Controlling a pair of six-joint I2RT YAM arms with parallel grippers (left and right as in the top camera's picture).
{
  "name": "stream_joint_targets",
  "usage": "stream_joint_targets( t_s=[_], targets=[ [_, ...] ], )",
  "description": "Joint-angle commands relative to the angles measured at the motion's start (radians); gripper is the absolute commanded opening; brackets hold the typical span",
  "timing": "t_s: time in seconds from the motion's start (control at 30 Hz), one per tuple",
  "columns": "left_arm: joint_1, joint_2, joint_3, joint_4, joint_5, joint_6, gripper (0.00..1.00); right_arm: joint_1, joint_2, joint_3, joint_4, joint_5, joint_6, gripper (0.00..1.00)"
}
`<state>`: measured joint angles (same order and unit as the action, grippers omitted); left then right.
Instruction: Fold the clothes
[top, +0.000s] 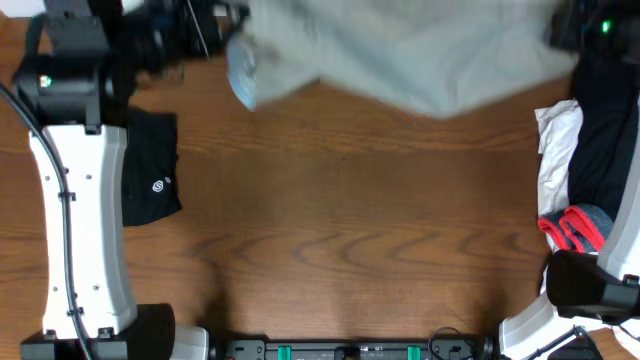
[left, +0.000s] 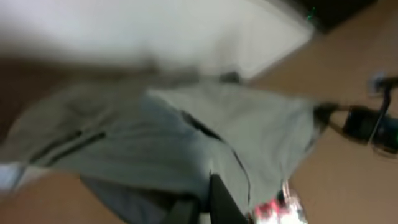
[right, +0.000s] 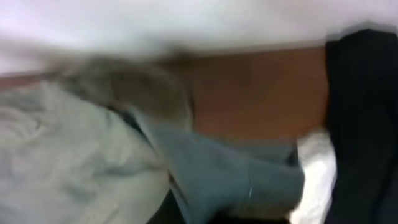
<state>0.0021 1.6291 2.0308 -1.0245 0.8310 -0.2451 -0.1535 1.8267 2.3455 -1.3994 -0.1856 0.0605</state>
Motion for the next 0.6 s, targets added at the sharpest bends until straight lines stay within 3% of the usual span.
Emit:
stream_joint_targets(
  t_s=[0.0,0.03,0.1,0.47,0.53,0.57],
  targets=[
    [-0.015,0.063,-0.064,-0.188,-0.098,0.143,0.07,-0.006,0.01,-0.038,-0.115,0.082,-0.018,0.01],
    [-0.02,0.071,-0.082,-0.245,-0.141,0.155,0.07,-0.006,0.01,-0.054,-0.157,0.085,-0.026,0.01],
    [-0.027,0.088,-0.127,-0.326,-0.214,0.163,0.17,-0.006,0.01,-0.102,-0.24,0.085,-0.062,0.01],
    [-0.031,0.098,-0.344,-0.325,-0.256,0.163,0.17,-0.004,0.008,-0.48,-0.291,0.105,-0.092,0.04],
    [-0.031,0.098,-0.344,-0.313,-0.256,0.163,0.21,-0.005,0.008,-0.532,-0.291,0.117,-0.092,0.2],
    [-0.031,0.098,-0.344,-0.302,-0.256,0.163,0.22,-0.005,0.008,-0.554,-0.291,0.12,-0.092,0.37]
  ],
)
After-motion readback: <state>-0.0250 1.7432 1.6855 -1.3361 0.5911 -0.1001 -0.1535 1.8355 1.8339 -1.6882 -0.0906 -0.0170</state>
